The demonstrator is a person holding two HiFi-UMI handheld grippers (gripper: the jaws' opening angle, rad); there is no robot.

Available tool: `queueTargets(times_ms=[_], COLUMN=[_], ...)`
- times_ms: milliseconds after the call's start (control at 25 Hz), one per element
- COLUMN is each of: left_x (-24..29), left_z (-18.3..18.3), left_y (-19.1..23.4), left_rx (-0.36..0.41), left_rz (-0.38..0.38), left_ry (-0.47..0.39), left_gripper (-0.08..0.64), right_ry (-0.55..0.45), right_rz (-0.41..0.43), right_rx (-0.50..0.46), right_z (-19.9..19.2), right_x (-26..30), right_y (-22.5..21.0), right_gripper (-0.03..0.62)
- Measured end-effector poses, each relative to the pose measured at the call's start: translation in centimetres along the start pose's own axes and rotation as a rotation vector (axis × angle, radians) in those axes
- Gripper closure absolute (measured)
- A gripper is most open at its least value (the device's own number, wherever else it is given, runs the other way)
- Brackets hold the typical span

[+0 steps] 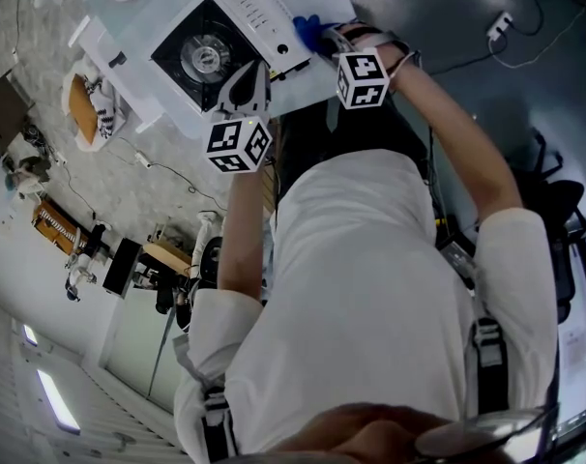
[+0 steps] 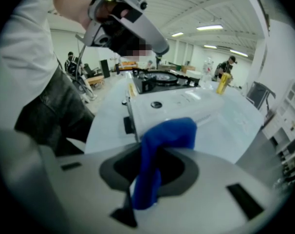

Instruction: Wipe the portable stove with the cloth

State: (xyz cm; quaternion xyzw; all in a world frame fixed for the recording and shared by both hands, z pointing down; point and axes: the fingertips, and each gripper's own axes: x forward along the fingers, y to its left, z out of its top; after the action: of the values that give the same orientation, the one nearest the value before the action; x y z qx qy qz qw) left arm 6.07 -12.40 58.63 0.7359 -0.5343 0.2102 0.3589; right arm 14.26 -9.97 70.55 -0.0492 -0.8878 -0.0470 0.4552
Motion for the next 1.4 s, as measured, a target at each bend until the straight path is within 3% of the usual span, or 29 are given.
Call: queueTargets(times_ms=[360,560,760,1000,1400], left_x=[0.7,0.4,-0.7,-2.2,-4.3], left_z=[0.1,0.2,1.4,3.3,6.0], left_y=[-0.1,0.6,1.0,2.6,4.3], left_rx=[0.007,-0.002,-0.016,0.006,0.038], left_rz=[0.002,0.016,0.036,0.05,0.027], left_ry=[0.003,-0.001,-0.033,-0.05,-0.071], left_gripper=[0.528,0.528,0.528,0.528,0.528], right_ry=[0.017,-0.005,-0.022,-0.084,-0.032], right_rz=[0.048,0.053,-0.001,-0.067,-0.195], right_rx=[0.018,0.075,0.108,0.224,0.204], right_z=[-0.3,0.2,0.8,3.3,6.6], right_x=[-1.1,-2.7,-5.0,-6.4,-6.7], right_y=[1.1,0.0,-3.8,-9.9,-15.9], right_gripper=[0.501,0.502,0.502,0.502,0.501])
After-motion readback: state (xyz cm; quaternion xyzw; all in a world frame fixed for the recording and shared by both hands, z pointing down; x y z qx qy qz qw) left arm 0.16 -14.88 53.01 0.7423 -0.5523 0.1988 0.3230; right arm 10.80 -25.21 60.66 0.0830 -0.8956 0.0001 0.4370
